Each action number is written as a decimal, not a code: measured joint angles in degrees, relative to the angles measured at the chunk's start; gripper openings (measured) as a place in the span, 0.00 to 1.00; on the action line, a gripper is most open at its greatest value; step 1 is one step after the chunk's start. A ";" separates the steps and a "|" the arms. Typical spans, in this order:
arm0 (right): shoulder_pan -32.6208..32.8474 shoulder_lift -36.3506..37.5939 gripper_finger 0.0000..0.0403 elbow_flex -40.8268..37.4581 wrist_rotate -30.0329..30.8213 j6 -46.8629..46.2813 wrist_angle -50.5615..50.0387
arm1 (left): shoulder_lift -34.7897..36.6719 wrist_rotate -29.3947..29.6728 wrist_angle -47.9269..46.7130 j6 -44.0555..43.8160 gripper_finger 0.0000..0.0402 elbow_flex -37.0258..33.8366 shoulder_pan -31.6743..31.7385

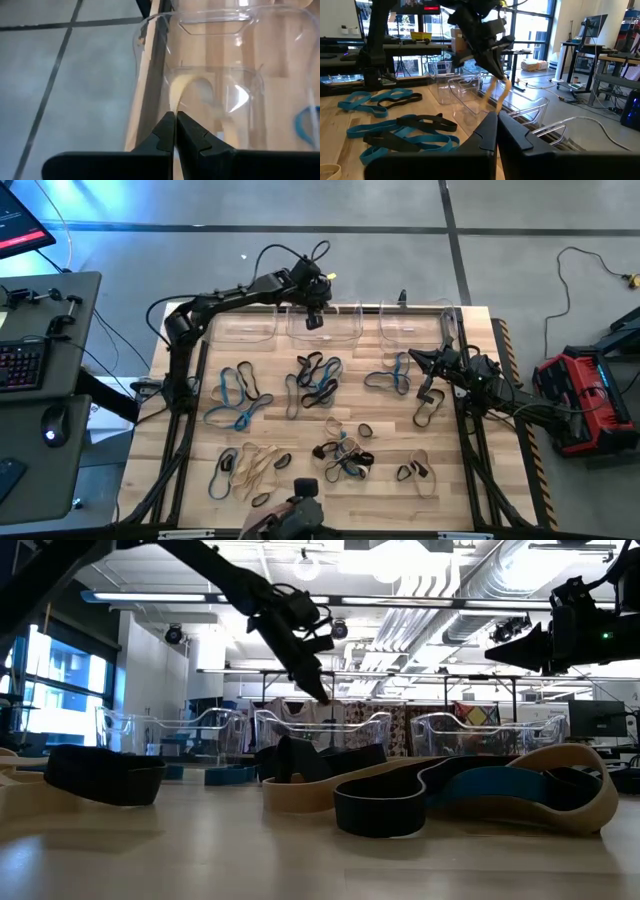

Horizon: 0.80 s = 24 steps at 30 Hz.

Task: Sort rubber bands into baskets
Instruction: Put the brown rubber band into the middle transparent bin

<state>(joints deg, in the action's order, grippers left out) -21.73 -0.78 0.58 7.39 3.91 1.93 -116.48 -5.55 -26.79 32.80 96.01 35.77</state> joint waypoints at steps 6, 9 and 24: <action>0.01 0.00 0.00 0.00 -0.01 0.00 0.00 | -3.14 -0.34 -0.34 3.57 0.00 2.73 0.33; 0.00 0.00 0.00 0.01 -0.01 0.01 0.00 | -3.81 -1.04 -0.59 5.93 0.00 2.73 0.37; -0.01 0.00 0.00 0.02 -0.01 0.00 0.00 | -7.01 -5.93 -3.81 6.44 0.00 2.84 0.59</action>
<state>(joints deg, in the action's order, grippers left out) -21.74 -0.78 0.60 7.38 3.90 1.93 -123.49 -11.47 -30.60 39.24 98.85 36.36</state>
